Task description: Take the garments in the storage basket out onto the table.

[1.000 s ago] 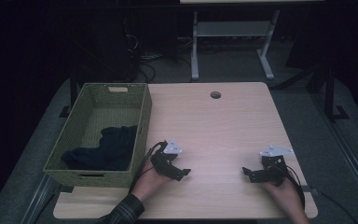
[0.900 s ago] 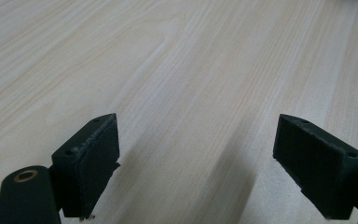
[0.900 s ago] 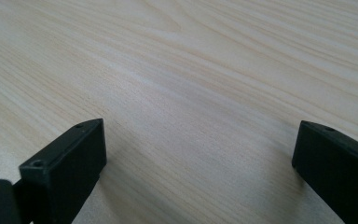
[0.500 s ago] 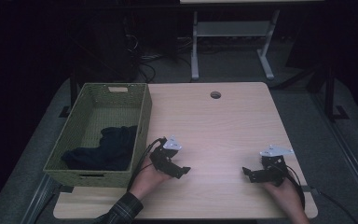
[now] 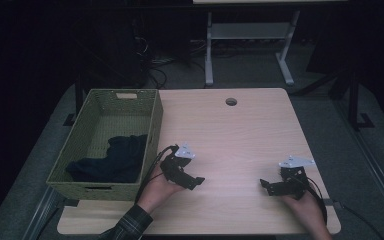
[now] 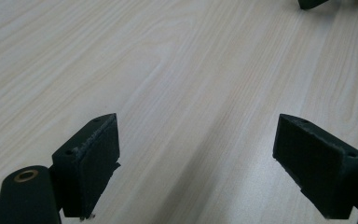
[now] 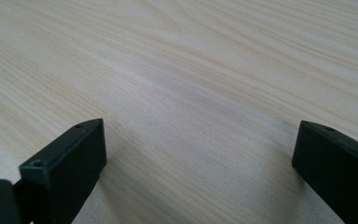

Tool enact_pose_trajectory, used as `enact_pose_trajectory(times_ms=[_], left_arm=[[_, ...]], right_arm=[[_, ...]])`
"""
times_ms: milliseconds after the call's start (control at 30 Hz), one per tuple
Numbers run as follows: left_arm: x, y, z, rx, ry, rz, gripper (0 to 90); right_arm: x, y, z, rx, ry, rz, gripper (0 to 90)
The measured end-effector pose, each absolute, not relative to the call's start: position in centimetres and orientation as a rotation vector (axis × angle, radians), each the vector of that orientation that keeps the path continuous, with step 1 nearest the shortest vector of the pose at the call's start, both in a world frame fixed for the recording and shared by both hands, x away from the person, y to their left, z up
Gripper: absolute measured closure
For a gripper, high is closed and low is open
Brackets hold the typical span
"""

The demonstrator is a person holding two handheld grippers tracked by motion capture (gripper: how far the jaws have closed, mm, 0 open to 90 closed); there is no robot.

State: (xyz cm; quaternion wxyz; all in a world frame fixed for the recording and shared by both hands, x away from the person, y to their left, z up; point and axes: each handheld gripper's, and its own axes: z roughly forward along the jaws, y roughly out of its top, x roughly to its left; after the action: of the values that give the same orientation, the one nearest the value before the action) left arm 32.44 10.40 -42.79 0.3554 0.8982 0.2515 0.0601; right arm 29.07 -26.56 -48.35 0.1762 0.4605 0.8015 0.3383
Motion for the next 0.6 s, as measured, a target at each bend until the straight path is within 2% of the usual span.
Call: enact_pose_trajectory(times_ms=[600], left_arm=[[32.8, 10.4, -40.6, 2.318, 0.646, 0.128, 14.2]], right_arm=[[29.1, -26.6, -48.3, 1.305, 2.27, 0.958, 2.3]])
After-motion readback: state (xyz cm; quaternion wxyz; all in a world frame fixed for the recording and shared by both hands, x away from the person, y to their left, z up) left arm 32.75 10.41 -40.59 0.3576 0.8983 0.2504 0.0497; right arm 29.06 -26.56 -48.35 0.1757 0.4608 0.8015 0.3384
